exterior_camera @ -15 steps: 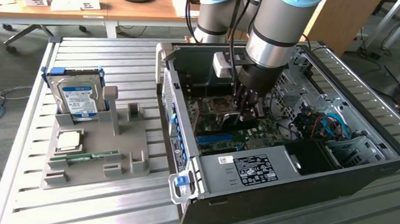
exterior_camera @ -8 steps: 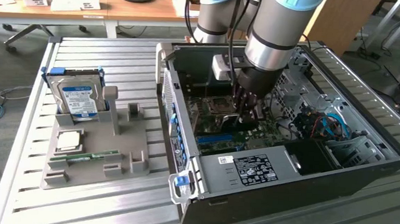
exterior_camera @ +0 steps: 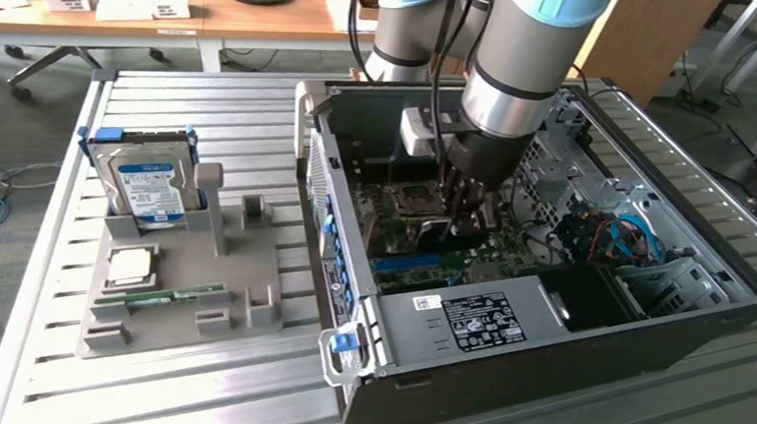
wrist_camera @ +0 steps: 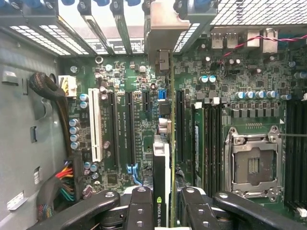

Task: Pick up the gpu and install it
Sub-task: 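Insert the gpu into the slot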

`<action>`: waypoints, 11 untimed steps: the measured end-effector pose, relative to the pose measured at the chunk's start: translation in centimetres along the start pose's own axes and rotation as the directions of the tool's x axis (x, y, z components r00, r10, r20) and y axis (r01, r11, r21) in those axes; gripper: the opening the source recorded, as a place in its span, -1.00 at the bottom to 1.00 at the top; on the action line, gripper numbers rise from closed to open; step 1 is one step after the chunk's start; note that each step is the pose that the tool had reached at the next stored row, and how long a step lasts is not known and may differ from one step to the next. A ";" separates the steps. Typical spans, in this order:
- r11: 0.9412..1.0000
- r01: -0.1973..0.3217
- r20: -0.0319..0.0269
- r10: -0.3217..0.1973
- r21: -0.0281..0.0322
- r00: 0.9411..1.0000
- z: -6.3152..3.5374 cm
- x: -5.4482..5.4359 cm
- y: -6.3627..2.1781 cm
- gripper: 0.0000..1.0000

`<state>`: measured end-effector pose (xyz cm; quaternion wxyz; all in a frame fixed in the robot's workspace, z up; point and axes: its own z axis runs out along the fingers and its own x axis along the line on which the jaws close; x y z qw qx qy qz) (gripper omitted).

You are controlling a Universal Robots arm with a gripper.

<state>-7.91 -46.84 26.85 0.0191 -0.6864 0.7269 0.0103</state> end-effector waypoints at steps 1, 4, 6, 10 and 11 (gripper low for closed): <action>1.000 0.000 0.000 0.000 0.000 1.000 0.07 0.0 0.00 -0.46; 1.000 0.000 0.000 0.000 0.000 1.000 0.22 0.0 0.02 -0.46; 1.000 0.000 0.000 0.000 0.000 1.000 0.31 0.0 0.08 -0.46; 1.000 0.000 0.000 0.000 0.000 1.000 0.46 0.0 0.36 -0.46; 1.000 0.000 0.000 0.000 0.000 1.000 0.49 0.0 0.43 -0.46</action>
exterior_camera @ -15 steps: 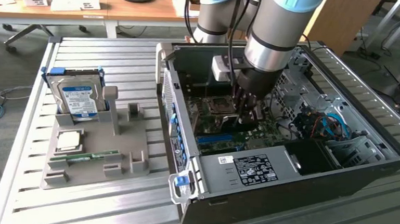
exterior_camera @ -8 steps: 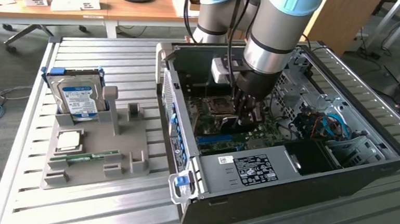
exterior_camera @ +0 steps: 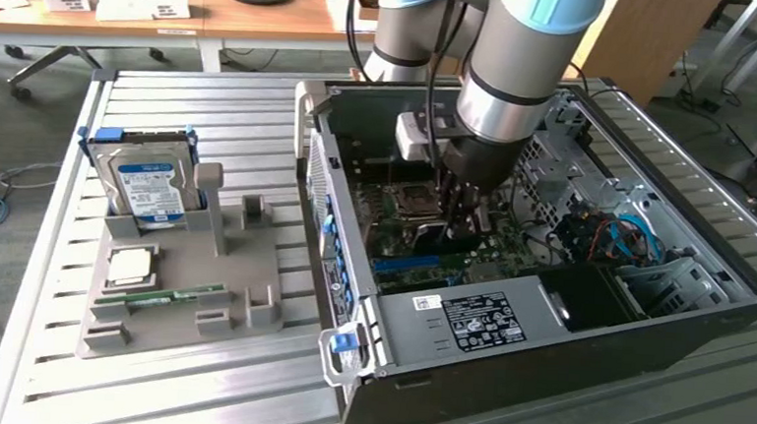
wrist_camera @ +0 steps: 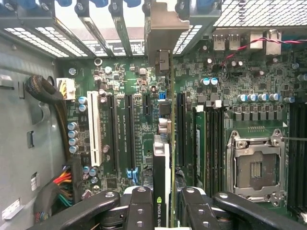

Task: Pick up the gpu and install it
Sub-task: 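Insert the gpu into the slot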

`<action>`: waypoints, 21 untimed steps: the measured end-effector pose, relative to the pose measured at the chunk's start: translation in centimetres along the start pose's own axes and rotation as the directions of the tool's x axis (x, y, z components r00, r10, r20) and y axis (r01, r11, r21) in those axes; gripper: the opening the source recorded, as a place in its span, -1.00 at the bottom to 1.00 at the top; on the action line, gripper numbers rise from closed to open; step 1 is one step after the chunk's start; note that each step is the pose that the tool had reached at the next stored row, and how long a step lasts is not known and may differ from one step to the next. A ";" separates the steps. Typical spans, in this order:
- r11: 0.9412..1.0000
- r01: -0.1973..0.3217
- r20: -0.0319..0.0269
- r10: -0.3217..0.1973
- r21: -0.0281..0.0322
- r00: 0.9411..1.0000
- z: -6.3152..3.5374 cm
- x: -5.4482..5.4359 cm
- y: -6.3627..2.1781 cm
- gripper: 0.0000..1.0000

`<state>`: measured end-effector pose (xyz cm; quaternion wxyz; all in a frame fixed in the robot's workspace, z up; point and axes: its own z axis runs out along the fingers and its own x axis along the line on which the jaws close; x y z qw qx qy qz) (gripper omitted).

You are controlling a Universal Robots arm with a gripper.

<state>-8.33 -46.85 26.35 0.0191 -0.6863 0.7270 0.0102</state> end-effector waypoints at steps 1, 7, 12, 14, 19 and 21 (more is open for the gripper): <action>1.000 0.000 0.000 0.000 0.000 1.000 0.03 0.0 0.08 -0.46; 1.000 0.000 0.000 0.000 0.000 1.000 0.14 0.0 0.34 -0.46; 1.000 0.000 0.000 0.000 0.000 1.000 0.21 -0.1 0.43 -0.46; 1.000 0.000 0.000 0.000 0.000 1.000 0.22 -0.1 0.46 -0.46; 1.000 0.000 0.000 0.000 0.000 1.000 0.23 -0.1 0.50 -0.46; 1.000 0.000 0.000 0.000 0.000 1.000 0.27 -0.1 0.61 -0.46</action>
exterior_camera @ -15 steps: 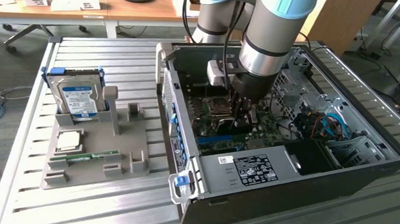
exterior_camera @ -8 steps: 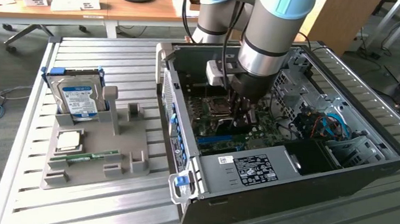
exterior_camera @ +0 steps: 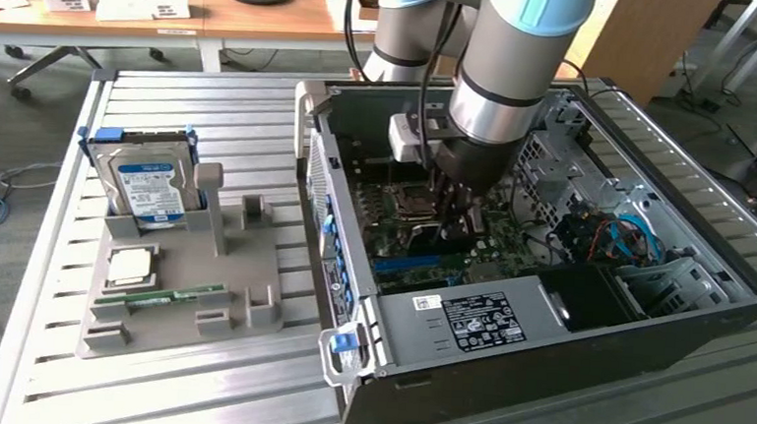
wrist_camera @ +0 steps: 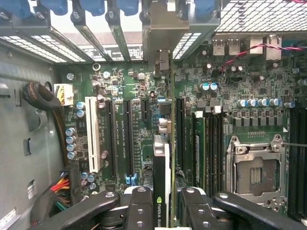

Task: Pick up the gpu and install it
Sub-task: 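Insert the gpu into the slot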

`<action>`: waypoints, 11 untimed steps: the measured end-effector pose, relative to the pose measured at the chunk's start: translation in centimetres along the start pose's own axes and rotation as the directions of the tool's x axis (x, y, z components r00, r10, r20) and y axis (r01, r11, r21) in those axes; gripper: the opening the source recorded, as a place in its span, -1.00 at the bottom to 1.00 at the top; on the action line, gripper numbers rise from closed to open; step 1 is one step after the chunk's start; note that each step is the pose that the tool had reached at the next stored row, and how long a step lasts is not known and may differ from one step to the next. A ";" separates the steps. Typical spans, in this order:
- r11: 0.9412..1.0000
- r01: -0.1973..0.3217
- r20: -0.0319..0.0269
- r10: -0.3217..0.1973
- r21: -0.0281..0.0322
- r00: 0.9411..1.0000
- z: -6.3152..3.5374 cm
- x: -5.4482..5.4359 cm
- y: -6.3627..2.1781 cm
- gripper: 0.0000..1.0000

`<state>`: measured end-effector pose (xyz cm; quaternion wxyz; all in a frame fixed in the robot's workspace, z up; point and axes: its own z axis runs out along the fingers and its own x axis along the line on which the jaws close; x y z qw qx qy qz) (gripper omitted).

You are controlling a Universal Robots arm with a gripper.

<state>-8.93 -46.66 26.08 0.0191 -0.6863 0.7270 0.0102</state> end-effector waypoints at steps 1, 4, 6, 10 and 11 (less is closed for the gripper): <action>1.000 0.000 0.000 0.000 0.000 1.000 0.05 0.0 0.05 -0.46; 1.000 0.000 0.000 0.000 0.000 1.000 0.21 0.0 0.13 -0.46; 1.000 0.000 0.000 0.000 0.000 1.000 0.33 0.0 0.14 -0.46; 1.000 0.000 0.000 0.000 0.000 1.000 0.45 0.0 0.19 -0.46; 1.000 0.000 0.000 0.000 0.000 1.000 0.49 0.0 0.23 -0.46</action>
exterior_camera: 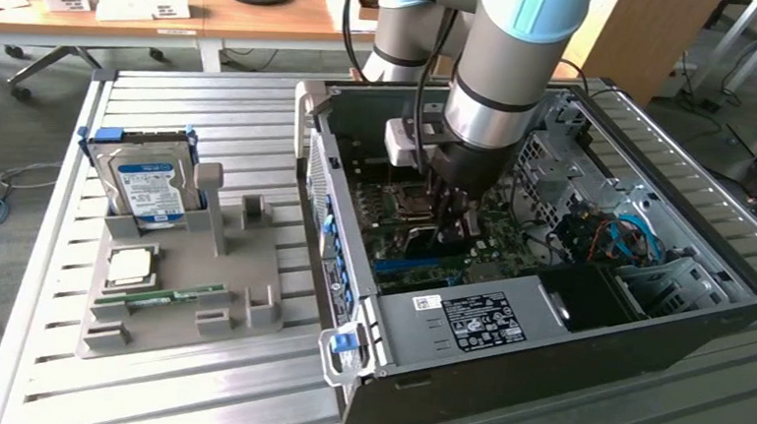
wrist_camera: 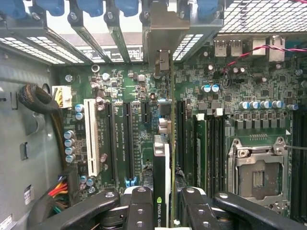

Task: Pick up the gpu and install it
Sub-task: 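Insert the gpu into the slot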

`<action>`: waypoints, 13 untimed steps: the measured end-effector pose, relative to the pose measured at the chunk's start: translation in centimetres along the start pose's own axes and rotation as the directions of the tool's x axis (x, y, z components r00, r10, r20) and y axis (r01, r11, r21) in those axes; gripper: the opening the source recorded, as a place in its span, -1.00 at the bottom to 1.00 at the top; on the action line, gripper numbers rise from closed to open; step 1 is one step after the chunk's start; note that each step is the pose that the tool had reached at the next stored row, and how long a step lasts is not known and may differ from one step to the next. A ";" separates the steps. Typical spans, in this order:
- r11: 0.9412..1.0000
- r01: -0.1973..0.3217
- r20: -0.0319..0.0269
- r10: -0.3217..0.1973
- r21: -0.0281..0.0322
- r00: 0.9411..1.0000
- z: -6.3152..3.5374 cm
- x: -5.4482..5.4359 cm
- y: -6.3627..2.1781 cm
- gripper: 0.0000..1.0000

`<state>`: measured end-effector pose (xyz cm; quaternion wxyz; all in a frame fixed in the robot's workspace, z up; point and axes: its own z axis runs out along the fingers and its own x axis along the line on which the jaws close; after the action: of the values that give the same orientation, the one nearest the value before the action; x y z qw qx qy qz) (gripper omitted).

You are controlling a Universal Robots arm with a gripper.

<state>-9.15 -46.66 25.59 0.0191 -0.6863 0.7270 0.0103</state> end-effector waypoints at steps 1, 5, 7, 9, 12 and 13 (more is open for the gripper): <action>1.000 0.000 0.000 0.000 0.000 1.000 0.03 0.0 0.06 -0.46; 1.000 0.000 0.000 0.000 0.000 1.000 0.17 0.0 0.32 -0.46; 1.000 0.000 0.000 0.000 0.000 1.000 0.31 0.0 0.43 -0.46; 1.000 0.000 0.000 0.000 0.000 1.000 0.47 0.1 0.52 -0.46; 1.000 0.000 0.000 0.000 0.000 1.000 0.71 0.1 0.60 -0.46; 1.000 0.000 0.000 0.000 0.000 1.000 0.79 0.1 0.62 -0.46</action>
<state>-9.76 -46.66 24.79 0.0191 -0.6864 0.7269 0.0103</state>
